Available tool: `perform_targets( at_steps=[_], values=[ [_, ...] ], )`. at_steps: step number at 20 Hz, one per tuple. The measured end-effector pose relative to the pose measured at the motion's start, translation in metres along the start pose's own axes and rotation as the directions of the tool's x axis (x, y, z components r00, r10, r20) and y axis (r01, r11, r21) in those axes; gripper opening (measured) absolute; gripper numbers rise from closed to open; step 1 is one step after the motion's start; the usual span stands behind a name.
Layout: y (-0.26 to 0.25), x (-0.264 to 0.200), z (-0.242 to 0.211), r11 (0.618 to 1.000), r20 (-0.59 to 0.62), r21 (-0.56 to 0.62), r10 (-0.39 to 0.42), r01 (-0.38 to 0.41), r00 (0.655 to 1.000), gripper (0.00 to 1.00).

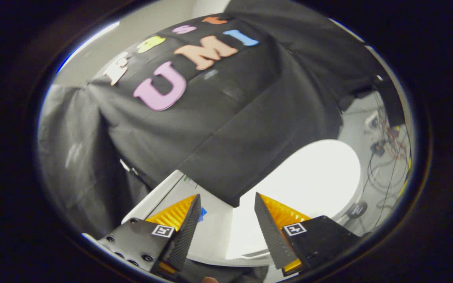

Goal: Open the toilet lid.

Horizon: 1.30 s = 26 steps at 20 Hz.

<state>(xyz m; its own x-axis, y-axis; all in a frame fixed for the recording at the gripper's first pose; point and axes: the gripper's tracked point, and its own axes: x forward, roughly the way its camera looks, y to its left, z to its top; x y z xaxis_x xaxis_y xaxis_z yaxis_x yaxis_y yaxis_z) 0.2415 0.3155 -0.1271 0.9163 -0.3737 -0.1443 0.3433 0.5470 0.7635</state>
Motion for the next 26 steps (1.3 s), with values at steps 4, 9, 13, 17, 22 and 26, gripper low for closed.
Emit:
perform_targets(
  at_steps=[4, 9, 13, 17, 22, 26],
  values=[
    [-0.079, -0.002, -0.020, 0.974, -0.012, 0.153, -0.166, 0.165, 0.986, 0.84],
    [-0.152, -0.025, -0.026, 0.899, -0.062, 0.237, -0.365, 0.369, 0.929, 0.81],
    [-0.188, -0.040, -0.026, 0.832, -0.074, 0.311, -0.460, 0.459, 0.885, 0.81],
    [-0.214, -0.041, -0.032, 0.775, -0.132, 0.372, -0.500, 0.510, 0.856, 0.81],
    [-0.223, -0.030, -0.042, 0.706, -0.233, 0.489, -0.459, 0.511, 0.857, 0.57],
    [-0.221, -0.023, -0.042, 0.732, -0.239, 0.470, -0.432, 0.493, 0.870, 0.40]
  ],
)
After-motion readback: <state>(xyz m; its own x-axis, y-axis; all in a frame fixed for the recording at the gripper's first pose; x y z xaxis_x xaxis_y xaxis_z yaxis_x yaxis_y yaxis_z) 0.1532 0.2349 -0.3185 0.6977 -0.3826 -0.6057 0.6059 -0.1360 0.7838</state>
